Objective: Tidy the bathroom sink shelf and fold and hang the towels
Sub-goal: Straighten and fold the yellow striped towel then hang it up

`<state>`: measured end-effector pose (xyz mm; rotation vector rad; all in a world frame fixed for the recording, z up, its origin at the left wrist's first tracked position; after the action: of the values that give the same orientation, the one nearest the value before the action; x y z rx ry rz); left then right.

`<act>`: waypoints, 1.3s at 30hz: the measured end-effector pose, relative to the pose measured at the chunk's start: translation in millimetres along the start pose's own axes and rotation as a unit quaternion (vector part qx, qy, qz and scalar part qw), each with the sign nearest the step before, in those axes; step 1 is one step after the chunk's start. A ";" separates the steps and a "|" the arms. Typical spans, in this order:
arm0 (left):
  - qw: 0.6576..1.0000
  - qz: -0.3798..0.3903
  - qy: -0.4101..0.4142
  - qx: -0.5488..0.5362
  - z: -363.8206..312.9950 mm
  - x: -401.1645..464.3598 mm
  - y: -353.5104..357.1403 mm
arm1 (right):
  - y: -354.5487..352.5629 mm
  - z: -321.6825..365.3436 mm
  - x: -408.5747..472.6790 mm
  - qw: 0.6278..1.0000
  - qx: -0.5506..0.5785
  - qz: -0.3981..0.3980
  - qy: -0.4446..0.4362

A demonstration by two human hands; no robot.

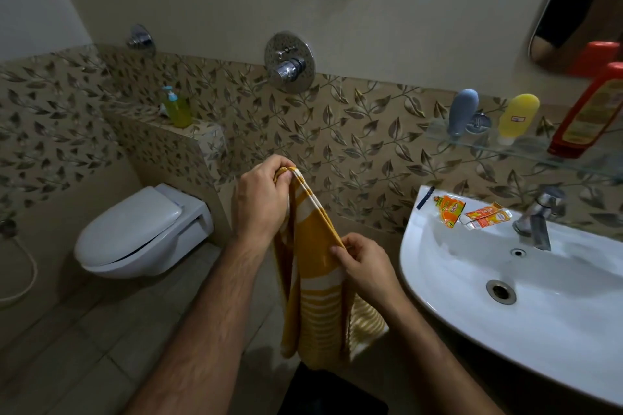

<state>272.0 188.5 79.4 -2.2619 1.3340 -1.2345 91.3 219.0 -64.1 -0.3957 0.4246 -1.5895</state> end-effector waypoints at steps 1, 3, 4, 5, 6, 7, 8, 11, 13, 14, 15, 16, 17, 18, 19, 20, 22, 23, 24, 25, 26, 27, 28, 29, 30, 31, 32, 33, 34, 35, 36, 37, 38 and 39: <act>1.000 0.001 0.001 0.001 0.0 0.9 0.2 | 0.1 -1.4 -0.3 1.000 0.004 -0.001 0.001; 1.000 0.005 0.004 0.001 -1.8 1.0 0.3 | 0.2 -0.8 -0.6 0.999 0.032 0.007 0.005; 1.000 0.006 0.008 -0.001 -4.4 0.4 0.3 | -0.3 0.9 -0.7 0.999 0.050 0.012 0.009; 1.000 0.006 0.014 -0.003 -7.9 -0.5 -0.2 | -1.9 3.7 -0.5 0.998 0.055 0.010 0.010; 1.000 0.005 0.020 -0.006 -11.9 -1.4 -0.1 | -4.8 7.2 0.2 0.999 0.041 0.002 0.002; 1.000 0.005 0.026 -0.008 -15.4 -2.4 -0.2 | -8.9 11.7 0.7 1.000 0.016 -0.010 -0.010; 0.999 0.005 0.030 -0.011 -18.4 -2.9 -0.4 | -14.1 14.8 1.8 0.999 -0.024 -0.030 -0.022; 0.999 0.002 0.040 -0.018 -23.0 -3.5 -2.4 | -33.1 26.0 4.2 0.984 -0.125 -0.102 -0.072; 0.999 0.006 0.041 -0.022 -24.7 -4.6 -3.4 | -35.5 31.0 3.8 0.985 -0.107 -0.102 -0.088; 0.999 0.007 0.041 -0.023 -25.5 -5.2 -3.8 | -35.3 32.9 3.4 0.986 -0.093 -0.099 -0.096; 0.999 0.008 0.042 -0.023 -26.5 -5.9 -4.3 | -35.2 33.8 2.9 0.987 -0.078 -0.099 -0.102; 0.999 0.009 0.043 -0.024 -27.5 -6.5 -4.2 | -36.2 32.7 2.8 0.988 -0.056 -0.101 -0.103; 0.999 0.010 0.044 -0.024 -28.3 -7.1 -4.4 | -38.0 31.1 2.9 0.990 -0.018 -0.101 -0.097; 0.999 0.012 0.044 -0.025 -28.9 -7.3 -4.5 | -37.8 29.2 3.3 0.992 0.032 -0.088 -0.083; 0.999 0.014 0.045 -0.025 -29.5 -7.6 -4.7 | -35.4 27.9 3.1 0.992 0.083 -0.064 -0.069; 0.998 0.016 0.046 -0.025 -30.1 -7.9 -4.8 | -32.5 29.0 2.2 0.990 0.124 -0.038 -0.060; 0.998 0.018 0.049 -0.023 -31.9 -8.3 -5.2 | -30.4 34.8 -1.0 0.984 0.167 -0.008 -0.065; 0.998 0.019 0.048 -0.024 -33.0 -8.6 -5.2 | -31.0 37.9 -2.5 0.982 0.178 -0.004 -0.070; 0.998 0.020 0.047 -0.025 -34.1 -9.0 -4.9 | -31.6 40.2 -3.6 0.980 0.185 -0.004 -0.074; 0.998 0.022 0.046 -0.025 -35.5 -9.5 -4.7 | -31.5 41.6 -4.3 0.978 0.195 -0.003 -0.073; 0.998 0.023 0.046 -0.024 -36.6 -9.9 -4.2 | -30.7 41.7 -5.2 0.976 0.209 -0.002 -0.068; 0.998 0.025 0.046 -0.023 -37.7 -10.2 -4.0 | -29.5 40.5 -5.9 0.973 0.225 0.002 -0.059; 0.998 0.026 0.046 -0.023 -38.0 -10.3 -3.4 | -28.2 38.5 -6.6 0.969 0.241 0.006 -0.050; 0.998 0.028 0.045 -0.022 -37.9 -10.5 -3.3 | -27.2 35.8 -7.0 0.966 0.257 0.008 -0.042; 0.998 0.028 0.042 -0.021 -37.0 -10.4 -3.0 | -26.4 33.3 -7.4 0.961 0.273 0.009 -0.034; 0.999 0.029 0.040 -0.019 -36.3 -10.4 -2.7 | -25.7 30.2 -7.6 0.957 0.290 0.009 -0.025; 0.999 0.029 0.037 -0.016 -35.4 -10.2 -2.4 | -25.2 27.7 -7.2 0.952 0.307 0.008 -0.017; 0.999 0.028 0.036 -0.014 -35.1 -10.2 -2.5 | -25.8 25.5 -6.9 0.946 0.323 0.005 -0.009; 0.999 0.027 0.036 -0.013 -34.9 -10.2 -2.9 | -27.0 23.7 -6.4 0.942 0.334 -0.002 -0.004; 0.999 0.025 0.035 -0.013 -35.0 -10.2 -3.7 | -28.4 22.3 -5.6 0.939 0.343 -0.008 0.000; 0.999 0.026 0.034 -0.013 -34.8 -10.4 -3.8 | -29.8 21.3 -5.2 0.938 0.347 -0.012 0.003; 0.999 0.028 0.034 -0.013 -35.0 -10.9 -3.7 | -30.9 20.4 -4.6 0.938 0.347 -0.016 0.007; 0.999 0.032 0.035 -0.011 -35.0 -11.4 -2.7 | -32.3 19.4 -3.9 0.940 0.340 -0.020 0.011; 0.999 0.036 0.035 -0.010 -35.2 -12.1 -1.4 | -33.9 17.6 -2.4 0.946 0.324 -0.029 0.013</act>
<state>243.3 206.1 95.3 -2.1815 1.4444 -1.2942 70.8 222.5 -31.9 0.1192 -0.1055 -1.6905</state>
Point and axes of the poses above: each hand's wrist, its own x-axis towards the middle knuckle, its own y-axis out of the palm, z = x × y, the point moved 10 cm from there along x, towards the middle knuckle, and after that the axes turned 8 degrees about -z, right-handed, at the moved point
